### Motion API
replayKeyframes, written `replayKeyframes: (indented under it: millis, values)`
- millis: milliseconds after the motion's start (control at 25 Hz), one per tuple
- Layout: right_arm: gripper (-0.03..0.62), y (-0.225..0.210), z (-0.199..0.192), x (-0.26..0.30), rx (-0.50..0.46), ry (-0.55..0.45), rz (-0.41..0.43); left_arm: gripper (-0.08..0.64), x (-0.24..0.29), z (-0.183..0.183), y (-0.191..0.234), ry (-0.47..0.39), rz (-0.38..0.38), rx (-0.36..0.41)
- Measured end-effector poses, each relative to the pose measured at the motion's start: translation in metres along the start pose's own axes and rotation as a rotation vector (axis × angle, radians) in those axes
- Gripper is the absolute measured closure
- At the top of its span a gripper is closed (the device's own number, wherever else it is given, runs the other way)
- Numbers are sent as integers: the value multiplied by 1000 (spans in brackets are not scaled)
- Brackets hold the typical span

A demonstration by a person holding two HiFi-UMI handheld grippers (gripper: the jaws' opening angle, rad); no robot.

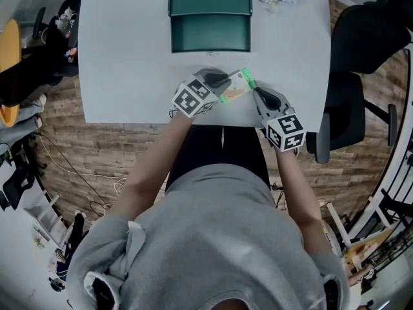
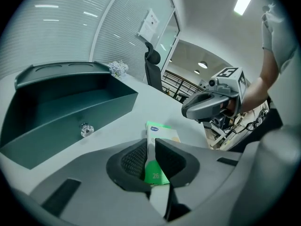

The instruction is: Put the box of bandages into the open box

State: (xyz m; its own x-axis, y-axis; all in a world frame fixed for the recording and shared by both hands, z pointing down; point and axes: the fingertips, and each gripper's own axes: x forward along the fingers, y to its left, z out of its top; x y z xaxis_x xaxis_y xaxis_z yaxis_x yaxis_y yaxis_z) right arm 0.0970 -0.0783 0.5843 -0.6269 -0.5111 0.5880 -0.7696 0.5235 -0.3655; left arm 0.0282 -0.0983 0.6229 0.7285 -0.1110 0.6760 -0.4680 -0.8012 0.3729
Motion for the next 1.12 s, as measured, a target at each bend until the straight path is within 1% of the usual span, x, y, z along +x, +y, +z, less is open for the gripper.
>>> replayKeyframes:
  millis: [80, 160, 200, 280, 360, 400, 480, 640, 720, 800, 1120]
  values:
    - [541, 1, 1, 1, -3, -1, 1, 489, 0, 0, 2, 28, 14, 38]
    - [541, 2, 2, 1, -9, -2, 3, 435, 1, 0, 4, 52, 30, 64]
    - [541, 3, 3, 1, -13, -3, 3, 434, 1, 0, 4, 65, 27, 70]
    - [541, 4, 3, 1, -18, -3, 4, 454, 2, 0, 1, 92, -2, 66]
    - [541, 5, 4, 1, -20, -3, 4, 494, 2, 0, -3, 119, -32, 56]
    - [541, 5, 4, 1, -21, -3, 4, 494, 2, -1, -4, 130, -38, 51]
    - [541, 5, 5, 1, -23, -4, 2, 495, 2, -1, -3, 138, -42, 17]
    - [541, 4, 4, 1, -20, -2, 4, 506, 0, -2, 1, 116, -71, -146]
    - [541, 4, 2, 2, -11, 5, 10, 508, -1, -1, 3, 93, -82, -198]
    - [541, 5, -1, 3, 10, 16, 19, 509, -1, -2, 4, 79, -91, -228]
    - [541, 7, -13, 8, 61, 60, 53, 517, -2, -1, 7, 66, -119, -292]
